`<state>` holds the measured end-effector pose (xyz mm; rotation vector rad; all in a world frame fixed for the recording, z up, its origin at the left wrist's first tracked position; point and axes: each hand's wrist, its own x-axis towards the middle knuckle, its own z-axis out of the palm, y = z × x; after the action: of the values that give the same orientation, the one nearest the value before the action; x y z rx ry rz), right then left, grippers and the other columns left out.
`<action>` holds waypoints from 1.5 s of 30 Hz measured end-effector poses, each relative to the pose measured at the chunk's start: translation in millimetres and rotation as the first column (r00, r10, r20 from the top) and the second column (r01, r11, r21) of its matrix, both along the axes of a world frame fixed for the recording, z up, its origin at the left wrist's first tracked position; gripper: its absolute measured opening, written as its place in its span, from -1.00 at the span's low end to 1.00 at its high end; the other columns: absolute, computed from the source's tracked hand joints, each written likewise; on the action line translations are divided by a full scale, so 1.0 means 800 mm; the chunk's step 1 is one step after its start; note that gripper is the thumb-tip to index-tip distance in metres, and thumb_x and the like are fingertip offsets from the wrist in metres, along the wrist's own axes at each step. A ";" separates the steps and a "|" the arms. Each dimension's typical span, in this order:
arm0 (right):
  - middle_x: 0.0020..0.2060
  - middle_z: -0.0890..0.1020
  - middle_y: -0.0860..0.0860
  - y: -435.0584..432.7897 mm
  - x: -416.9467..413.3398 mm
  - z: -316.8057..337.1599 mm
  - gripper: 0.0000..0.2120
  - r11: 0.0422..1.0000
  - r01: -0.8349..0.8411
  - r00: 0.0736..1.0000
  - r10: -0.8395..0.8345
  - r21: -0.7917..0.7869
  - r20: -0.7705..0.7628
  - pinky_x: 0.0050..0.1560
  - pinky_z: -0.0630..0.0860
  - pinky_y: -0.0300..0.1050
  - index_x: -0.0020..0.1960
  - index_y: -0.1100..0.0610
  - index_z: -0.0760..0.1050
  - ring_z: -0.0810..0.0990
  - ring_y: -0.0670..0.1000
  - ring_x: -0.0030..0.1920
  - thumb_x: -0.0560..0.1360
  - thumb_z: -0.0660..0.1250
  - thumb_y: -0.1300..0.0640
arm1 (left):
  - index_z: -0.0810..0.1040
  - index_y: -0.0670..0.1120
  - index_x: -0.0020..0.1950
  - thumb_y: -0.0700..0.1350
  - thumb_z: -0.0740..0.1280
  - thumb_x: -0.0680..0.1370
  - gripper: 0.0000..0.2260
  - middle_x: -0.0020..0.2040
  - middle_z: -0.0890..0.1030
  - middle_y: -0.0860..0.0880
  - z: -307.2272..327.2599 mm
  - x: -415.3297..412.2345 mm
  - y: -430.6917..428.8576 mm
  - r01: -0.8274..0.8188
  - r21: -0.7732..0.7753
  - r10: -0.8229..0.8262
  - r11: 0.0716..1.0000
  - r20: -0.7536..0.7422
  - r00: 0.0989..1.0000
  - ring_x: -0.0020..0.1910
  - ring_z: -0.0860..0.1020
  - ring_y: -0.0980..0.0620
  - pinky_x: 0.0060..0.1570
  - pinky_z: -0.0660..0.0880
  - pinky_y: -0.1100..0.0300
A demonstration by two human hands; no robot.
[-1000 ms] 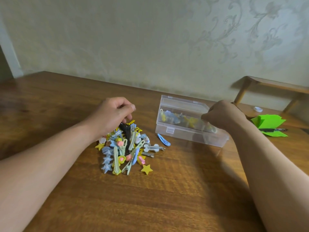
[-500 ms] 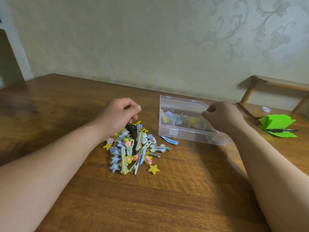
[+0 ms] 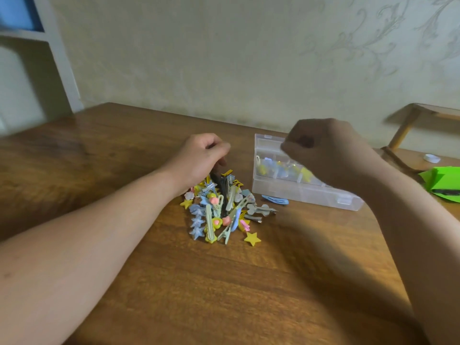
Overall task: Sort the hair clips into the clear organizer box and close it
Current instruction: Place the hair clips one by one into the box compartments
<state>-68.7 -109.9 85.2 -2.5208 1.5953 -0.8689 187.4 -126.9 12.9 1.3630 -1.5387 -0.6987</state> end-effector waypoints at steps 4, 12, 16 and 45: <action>-0.19 0.66 -0.22 0.014 0.024 -0.007 -0.94 0.971 -0.186 0.954 0.215 0.151 -0.209 -0.20 0.52 -0.25 -0.01 -0.18 0.67 0.59 -0.22 -0.18 0.57 0.43 -0.03 | 0.72 -0.08 0.04 -0.02 0.37 0.67 -0.82 -0.13 0.72 -0.06 0.001 0.002 -0.001 0.001 0.000 -0.001 1.000 -0.025 1.000 -0.17 0.64 0.00 0.06 0.62 -0.10; -0.22 0.63 -0.29 0.019 0.024 -0.005 -0.88 0.954 -0.175 0.899 0.256 0.243 -0.356 -0.29 0.44 -0.40 -0.01 -0.19 0.68 0.58 -0.26 -0.18 0.57 0.41 0.03 | 0.72 -0.07 0.04 -0.01 0.37 0.65 -0.82 -0.12 0.72 -0.05 -0.002 0.002 -0.003 0.004 0.002 -0.004 1.000 -0.028 1.000 -0.15 0.66 -0.02 0.14 0.61 -0.16; -0.30 0.71 -0.23 0.021 0.017 0.003 -0.81 0.962 -0.102 0.873 0.208 0.252 -0.442 -0.36 0.49 -0.43 -0.06 -0.09 0.76 0.64 -0.29 -0.26 0.57 0.36 0.06 | 0.72 -0.06 0.04 -0.01 0.37 0.66 -0.82 -0.10 0.72 -0.05 -0.002 0.003 -0.003 0.008 -0.002 -0.008 1.000 -0.019 1.000 -0.13 0.66 -0.05 0.12 0.61 -0.15; -0.10 0.62 -0.15 0.047 0.066 -0.026 -0.88 0.948 -0.220 0.840 0.303 0.228 -0.449 -0.12 0.61 -0.09 0.10 -0.15 0.59 0.58 -0.09 -0.10 0.58 0.36 0.00 | 0.72 -0.03 0.02 -0.01 0.37 0.65 -0.83 -0.15 0.73 -0.03 -0.003 0.004 -0.007 0.028 -0.005 -0.028 1.000 -0.016 0.999 -0.21 0.64 0.03 0.04 0.61 -0.06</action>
<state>-15.8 -72.5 64.4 -2.8760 1.2826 -0.0671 190.3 -132.3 10.4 1.3316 -1.5488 -0.7212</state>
